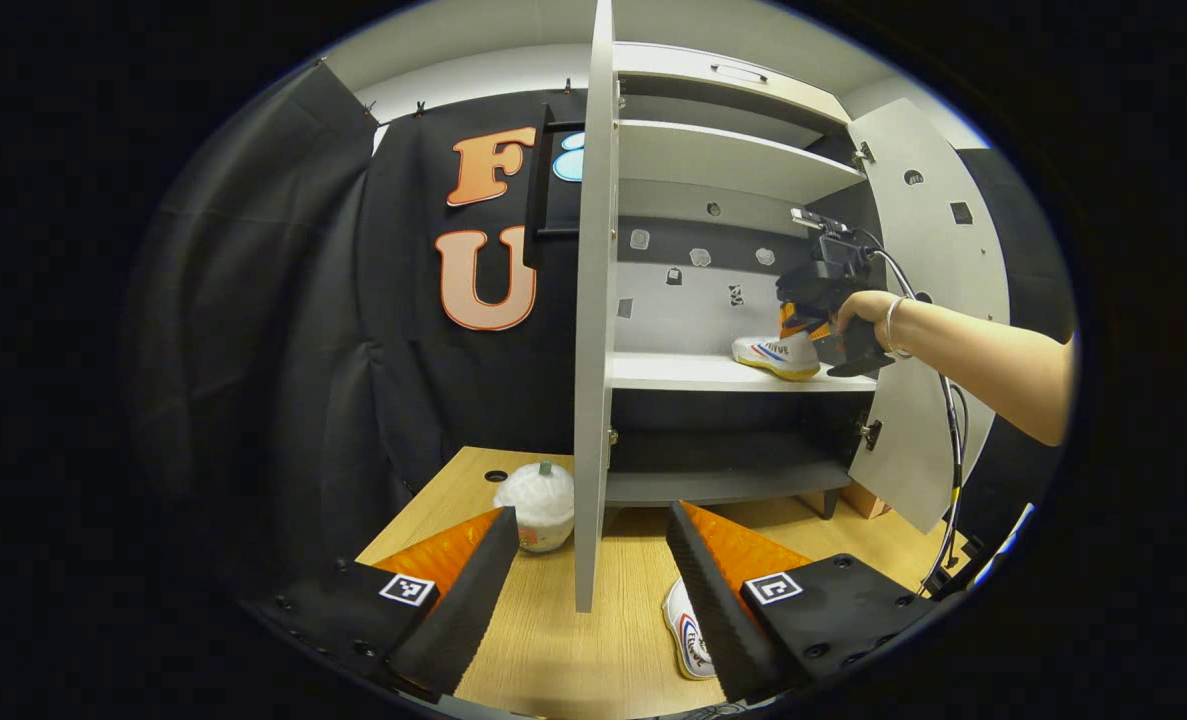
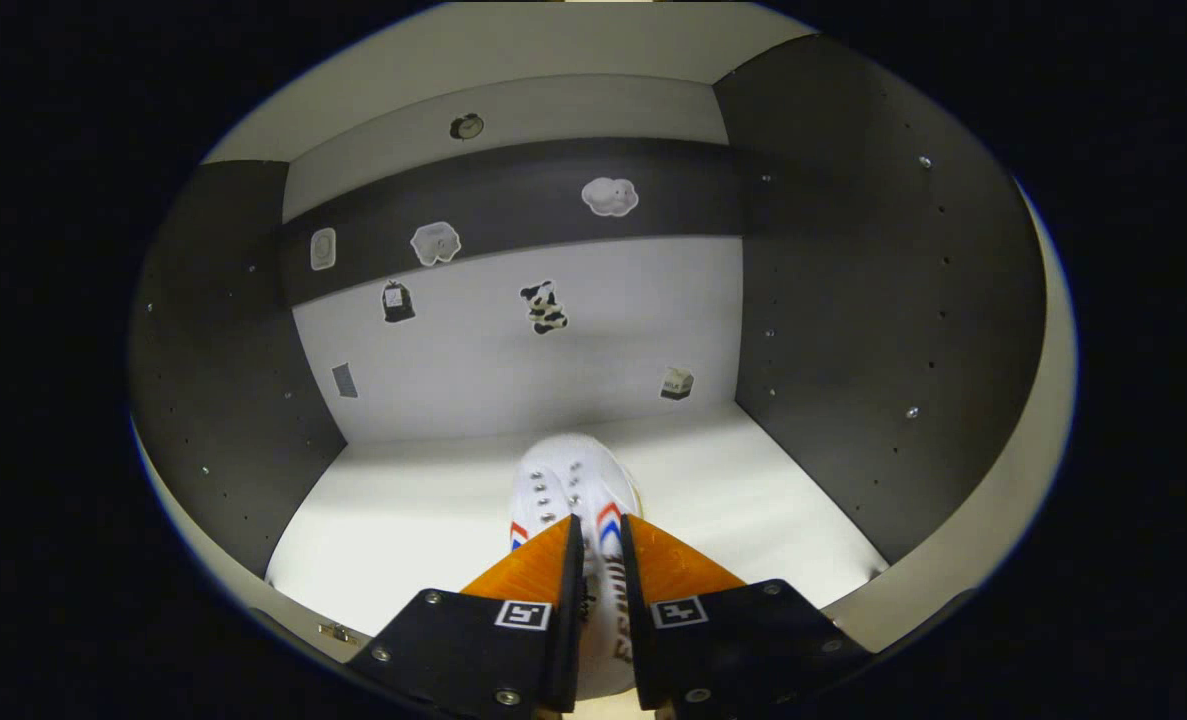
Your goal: Grab one shoe with the right hand and put it into the shoe cabinet, grab the other shoe with the left hand and put it into the shoe cabinet; then close the right door with the right hand and the left door with the left hand.
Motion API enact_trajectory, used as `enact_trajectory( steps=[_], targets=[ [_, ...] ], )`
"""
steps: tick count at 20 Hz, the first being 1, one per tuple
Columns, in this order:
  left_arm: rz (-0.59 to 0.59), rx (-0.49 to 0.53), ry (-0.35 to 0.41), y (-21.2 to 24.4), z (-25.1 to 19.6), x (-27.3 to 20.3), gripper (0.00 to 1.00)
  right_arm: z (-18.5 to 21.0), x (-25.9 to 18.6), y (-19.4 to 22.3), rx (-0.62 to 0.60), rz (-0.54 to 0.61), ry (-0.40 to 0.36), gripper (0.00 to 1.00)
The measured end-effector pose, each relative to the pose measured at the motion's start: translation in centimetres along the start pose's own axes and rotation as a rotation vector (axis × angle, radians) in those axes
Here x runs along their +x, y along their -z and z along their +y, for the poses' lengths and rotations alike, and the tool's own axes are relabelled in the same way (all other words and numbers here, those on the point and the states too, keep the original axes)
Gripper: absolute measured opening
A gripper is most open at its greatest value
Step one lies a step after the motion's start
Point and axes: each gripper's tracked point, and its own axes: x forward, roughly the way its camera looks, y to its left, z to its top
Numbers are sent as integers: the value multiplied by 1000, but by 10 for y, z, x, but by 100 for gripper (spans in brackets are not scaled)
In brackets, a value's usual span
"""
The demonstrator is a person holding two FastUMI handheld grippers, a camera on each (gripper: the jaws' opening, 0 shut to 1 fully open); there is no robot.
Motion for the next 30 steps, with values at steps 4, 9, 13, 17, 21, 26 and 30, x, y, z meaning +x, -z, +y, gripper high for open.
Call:
enact_trajectory(
  steps=[4, 9, 13, 17, 21, 26, 30],
  targets=[
    [-3, -2, 9, -1, -5, -1, 97, -8, -28, -13, -18, -54, -9, 40],
    [-6, 2, 21, -2, -17, -5, 97, -20, -84, -27, -59, -165, -19, 70],
    [-15, 7, 22, -3, -24, -10, 97, -26, -136, -30, -67, -238, -48, 83],
    [-2, -9, 38, 7, -32, -9, 97, -34, -189, -30, -86, -310, -55, 90],
    [31, 14, 32, 32, -40, -3, 97, -41, -237, -19, -82, -348, -79, 92],
    [128, 41, 75, 83, -65, 15, 97, -62, -286, 6, -118, -382, -64, 92],
    [216, 45, 111, 122, -82, 32, 97, -82, -317, 21, -134, -390, -48, 92]
  ],
)
